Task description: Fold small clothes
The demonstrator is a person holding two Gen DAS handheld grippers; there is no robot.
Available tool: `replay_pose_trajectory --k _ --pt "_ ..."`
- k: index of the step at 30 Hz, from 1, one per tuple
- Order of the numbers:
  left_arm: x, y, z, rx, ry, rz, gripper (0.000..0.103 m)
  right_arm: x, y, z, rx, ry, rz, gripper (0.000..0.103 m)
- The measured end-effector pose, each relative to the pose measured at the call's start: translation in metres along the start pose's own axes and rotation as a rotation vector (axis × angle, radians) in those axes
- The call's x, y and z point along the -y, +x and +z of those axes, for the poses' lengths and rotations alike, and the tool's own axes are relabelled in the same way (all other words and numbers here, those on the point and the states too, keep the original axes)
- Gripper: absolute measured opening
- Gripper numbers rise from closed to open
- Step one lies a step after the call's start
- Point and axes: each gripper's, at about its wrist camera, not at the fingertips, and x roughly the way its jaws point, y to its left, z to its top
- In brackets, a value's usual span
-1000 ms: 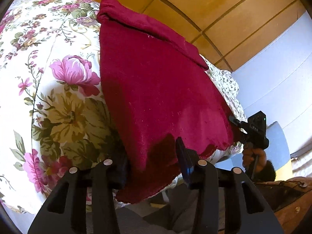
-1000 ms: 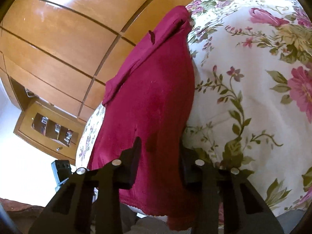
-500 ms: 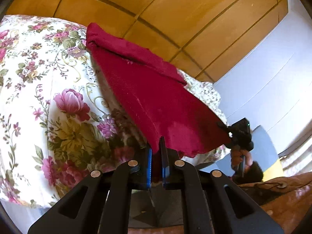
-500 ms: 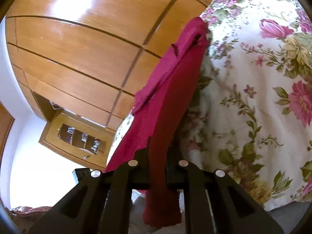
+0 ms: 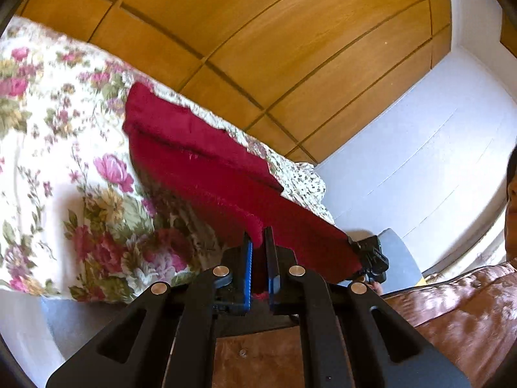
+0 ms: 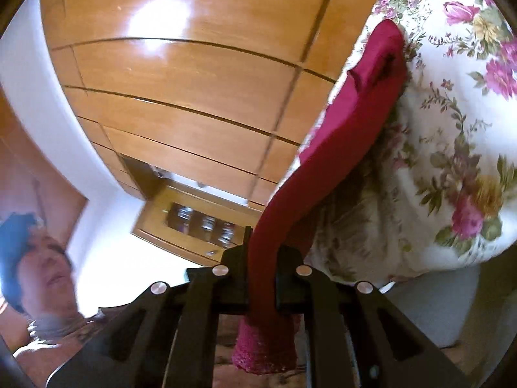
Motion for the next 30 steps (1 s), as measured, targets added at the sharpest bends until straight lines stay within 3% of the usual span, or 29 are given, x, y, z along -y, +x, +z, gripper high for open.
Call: replay_pose_trajectory --k 7,13,16,22,25,26,28,29,30 --pt "-0.031 0.029 0.059 0.042 -0.035 -0.031 0.005 0.039 0.024 0.071 0.131 0.162 0.034 0.010" --pt "-0.064 0.080 0.119 0.049 -0.009 0.018 0.005 0.058 0.079 0.153 0.122 0.212 -0.011 0.014" --pt "-0.089 0.108 0.150 0.036 -0.011 0.081 0.005 0.075 0.102 0.189 0.128 0.244 -0.058 0.018" --pt "-0.141 0.166 0.186 -0.029 -0.057 0.224 0.005 0.126 0.128 0.229 0.147 0.321 -0.182 0.020" --pt "-0.152 0.186 0.191 -0.040 -0.060 0.268 0.005 0.141 0.135 0.237 0.150 0.336 -0.220 0.035" --pt "-0.155 0.189 0.193 -0.030 -0.077 0.255 0.008 0.142 0.137 0.241 0.153 0.335 -0.207 0.043" --pt "-0.160 0.187 0.195 0.003 -0.117 0.234 0.035 0.139 0.140 0.248 0.149 0.320 -0.186 0.058" --pt "-0.162 0.184 0.196 0.026 -0.138 0.226 0.059 0.135 0.141 0.251 0.153 0.303 -0.184 0.068" --pt "-0.163 0.179 0.196 0.060 -0.151 0.226 0.066 0.131 0.142 0.253 0.161 0.275 -0.189 0.071"
